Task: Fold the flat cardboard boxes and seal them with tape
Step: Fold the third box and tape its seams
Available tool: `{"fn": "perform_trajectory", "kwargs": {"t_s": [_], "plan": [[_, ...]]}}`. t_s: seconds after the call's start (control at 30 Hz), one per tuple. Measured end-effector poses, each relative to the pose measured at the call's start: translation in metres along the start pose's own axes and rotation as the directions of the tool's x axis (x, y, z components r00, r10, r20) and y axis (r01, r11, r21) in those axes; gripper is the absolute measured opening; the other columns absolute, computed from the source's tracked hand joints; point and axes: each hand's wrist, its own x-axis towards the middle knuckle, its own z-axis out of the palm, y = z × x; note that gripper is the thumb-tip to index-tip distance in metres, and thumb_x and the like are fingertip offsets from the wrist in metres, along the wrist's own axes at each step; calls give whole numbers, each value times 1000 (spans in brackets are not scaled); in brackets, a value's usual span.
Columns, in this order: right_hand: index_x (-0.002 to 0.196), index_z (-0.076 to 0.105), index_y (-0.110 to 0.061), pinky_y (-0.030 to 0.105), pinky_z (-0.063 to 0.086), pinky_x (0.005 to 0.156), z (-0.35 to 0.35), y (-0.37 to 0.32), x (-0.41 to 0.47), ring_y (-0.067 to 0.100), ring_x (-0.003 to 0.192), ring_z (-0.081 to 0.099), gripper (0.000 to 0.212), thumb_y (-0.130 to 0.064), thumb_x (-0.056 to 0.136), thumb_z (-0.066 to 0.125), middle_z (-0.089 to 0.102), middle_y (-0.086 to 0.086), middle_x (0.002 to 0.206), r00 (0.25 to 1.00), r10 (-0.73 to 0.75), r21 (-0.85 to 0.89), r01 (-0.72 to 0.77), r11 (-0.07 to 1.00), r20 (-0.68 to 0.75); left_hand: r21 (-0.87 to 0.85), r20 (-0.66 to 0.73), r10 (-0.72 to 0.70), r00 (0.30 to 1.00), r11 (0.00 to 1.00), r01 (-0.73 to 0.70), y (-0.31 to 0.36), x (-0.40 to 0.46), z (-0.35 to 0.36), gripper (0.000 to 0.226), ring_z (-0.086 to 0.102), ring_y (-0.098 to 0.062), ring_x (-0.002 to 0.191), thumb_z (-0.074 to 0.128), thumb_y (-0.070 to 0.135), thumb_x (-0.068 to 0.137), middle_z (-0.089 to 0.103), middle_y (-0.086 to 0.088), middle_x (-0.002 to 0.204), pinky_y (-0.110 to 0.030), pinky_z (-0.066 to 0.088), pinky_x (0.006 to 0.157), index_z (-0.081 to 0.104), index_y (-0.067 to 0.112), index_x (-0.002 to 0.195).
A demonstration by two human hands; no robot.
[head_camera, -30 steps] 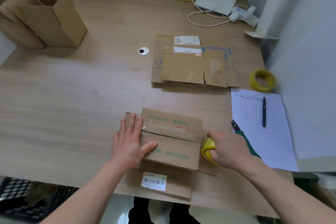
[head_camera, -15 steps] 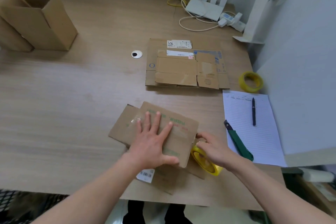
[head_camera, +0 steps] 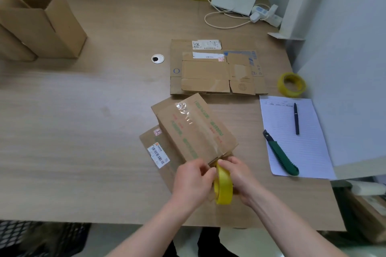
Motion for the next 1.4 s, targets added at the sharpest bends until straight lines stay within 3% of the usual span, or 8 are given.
{"fn": "perform_trajectory", "kwargs": {"t_s": [0.07, 0.2, 0.47, 0.67, 0.8, 1.1, 1.3, 1.4], "plan": [[95, 68, -13, 31, 52, 63, -6, -1, 1, 19, 70, 65, 12, -24, 91, 67, 72, 9, 84, 1000, -11, -69, 12, 998, 7, -205, 137, -160, 978, 961, 186, -1, -13, 17, 36, 58, -16, 68, 63, 50, 79, 62, 4, 63, -32, 45, 65, 65, 15, 72], [97, 71, -13, 25, 53, 56, -13, -7, 4, 16, 70, 69, 18, -29, 90, 68, 76, 5, 85, 998, 4, -172, 5, 985, 55, -600, 306, -275, 911, 687, 409, 4, -22, 36, 47, 68, -25, 79, 74, 49, 65, 70, -8, 84, -46, 58, 83, 65, 18, 99], [90, 71, -8, 23, 51, 52, -19, -24, 18, 14, 61, 70, 14, -19, 83, 75, 74, 3, 72, 995, 43, -297, -14, 955, 91, -655, 267, -345, 900, 620, 432, 21, -17, 64, 31, 71, -27, 71, 64, 33, 75, 72, -16, 89, -31, 52, 52, 58, 35, 106], [84, 71, -7, 21, 48, 52, -23, -33, 22, 14, 62, 66, 13, -20, 83, 71, 71, 3, 73, 985, 83, -327, -29, 944, 152, -703, 280, -417, 864, 523, 481, 27, -9, 75, 30, 62, -27, 53, 60, 33, 67, 68, -18, 73, -27, 43, 48, 61, 29, 97], [74, 59, -12, 15, 38, 38, -26, -39, 23, 8, 40, 52, 17, -20, 88, 56, 55, 0, 55, 977, 148, -332, -91, 939, 151, -712, 264, -451, 853, 506, 487, 27, -7, 78, 34, 59, -27, 52, 57, 31, 64, 66, -12, 66, -26, 40, 48, 63, 27, 97], [75, 63, -18, 26, 48, 58, -31, -31, 24, 19, 53, 57, 23, -35, 90, 57, 59, -2, 49, 951, 242, -544, -101, 833, 194, -649, 319, -466, 826, 528, 548, 29, -3, 67, 14, 47, -22, 38, 48, 14, 83, 56, -10, 53, -23, 33, 45, 60, 13, 89], [88, 67, -21, 22, 46, 53, -38, -27, 20, 13, 50, 63, 24, -41, 90, 55, 68, -4, 59, 955, 173, -507, -28, 861, 242, -708, 330, -483, 811, 442, 551, 30, 0, 71, 20, 55, -23, 43, 59, 28, 91, 60, -12, 62, -23, 40, 45, 63, 9, 96], [110, 66, -24, 26, 45, 63, -65, -21, 29, 14, 72, 64, 28, -40, 89, 58, 69, -7, 81, 989, -126, -577, 151, 803, 84, -768, 296, -502, 813, 380, 515, 30, 1, 77, 19, 65, -23, 63, 67, 26, 90, 69, -8, 76, -28, 52, 59, 69, 9, 97]]}}
